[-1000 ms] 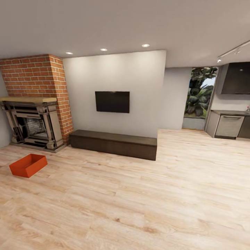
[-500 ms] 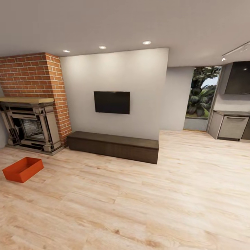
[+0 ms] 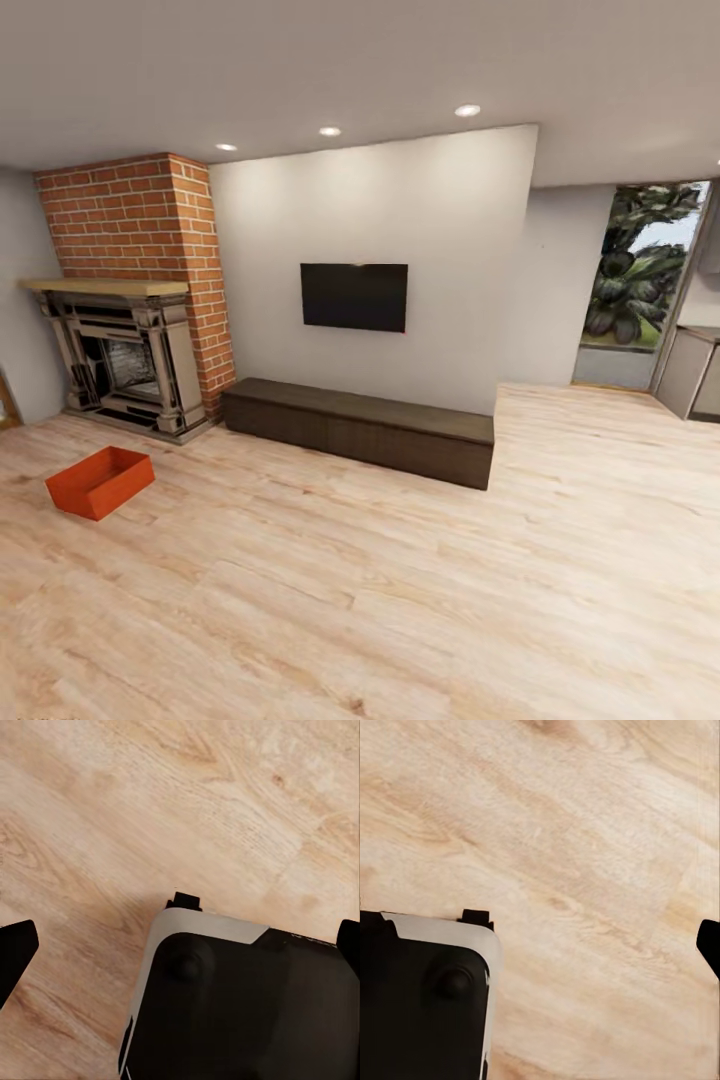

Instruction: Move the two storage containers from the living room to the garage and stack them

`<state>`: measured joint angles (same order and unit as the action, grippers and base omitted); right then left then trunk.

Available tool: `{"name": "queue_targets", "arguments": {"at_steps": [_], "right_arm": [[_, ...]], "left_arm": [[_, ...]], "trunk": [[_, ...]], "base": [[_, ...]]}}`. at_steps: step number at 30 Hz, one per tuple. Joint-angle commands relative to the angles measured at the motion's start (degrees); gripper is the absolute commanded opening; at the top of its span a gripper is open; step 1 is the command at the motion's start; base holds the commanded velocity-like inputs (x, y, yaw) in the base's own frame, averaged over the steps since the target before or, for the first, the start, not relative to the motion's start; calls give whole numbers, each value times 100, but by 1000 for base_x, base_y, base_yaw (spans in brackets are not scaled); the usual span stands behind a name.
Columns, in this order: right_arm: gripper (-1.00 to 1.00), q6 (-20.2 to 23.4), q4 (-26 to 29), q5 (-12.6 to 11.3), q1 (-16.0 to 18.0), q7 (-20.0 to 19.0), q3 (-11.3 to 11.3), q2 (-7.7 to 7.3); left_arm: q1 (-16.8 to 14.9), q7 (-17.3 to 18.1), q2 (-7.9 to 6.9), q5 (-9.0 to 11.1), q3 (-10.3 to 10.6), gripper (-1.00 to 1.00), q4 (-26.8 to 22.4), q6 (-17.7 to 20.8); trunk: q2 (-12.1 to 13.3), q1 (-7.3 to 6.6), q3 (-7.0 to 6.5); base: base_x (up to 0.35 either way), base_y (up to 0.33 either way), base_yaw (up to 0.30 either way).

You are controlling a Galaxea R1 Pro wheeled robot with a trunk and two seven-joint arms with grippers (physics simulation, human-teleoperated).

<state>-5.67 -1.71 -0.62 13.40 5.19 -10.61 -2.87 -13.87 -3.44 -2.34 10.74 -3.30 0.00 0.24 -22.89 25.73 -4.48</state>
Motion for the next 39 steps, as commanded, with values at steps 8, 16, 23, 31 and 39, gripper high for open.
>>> {"name": "queue_targets", "arguments": {"at_steps": [8, 16, 23, 31, 39], "right_arm": [[100, -31, -22, 0, 5, 12, -37, 7], [100, -30, -16, 0, 5, 8, -36, -11], [100, -23, -16, 0, 5, 8, -37, -12], [100, -43, -14, -4, 5, 14, -37, -5], [100, -48, -15, -9, 5, 17, -35, -12]], "left_arm": [[-2, -8, 3, 16, -30, 100, 0, 3], [-2, -8, 3, 16, -31, 100, 0, 3], [-2, -8, 1, 16, -30, 100, 0, 3], [-2, -8, -2, 16, -30, 100, 0, 3], [-2, -8, 0, 16, -33, 100, 0, 3]], "trunk": [[-3, 5, 2], [-3, 5, 2], [-3, 5, 2], [-3, 5, 2], [-3, 5, 2]], "base": [[323, 0, 275], [323, 0, 55], [323, 0, 2], [323, 0, 19], [323, 0, 241]]}}
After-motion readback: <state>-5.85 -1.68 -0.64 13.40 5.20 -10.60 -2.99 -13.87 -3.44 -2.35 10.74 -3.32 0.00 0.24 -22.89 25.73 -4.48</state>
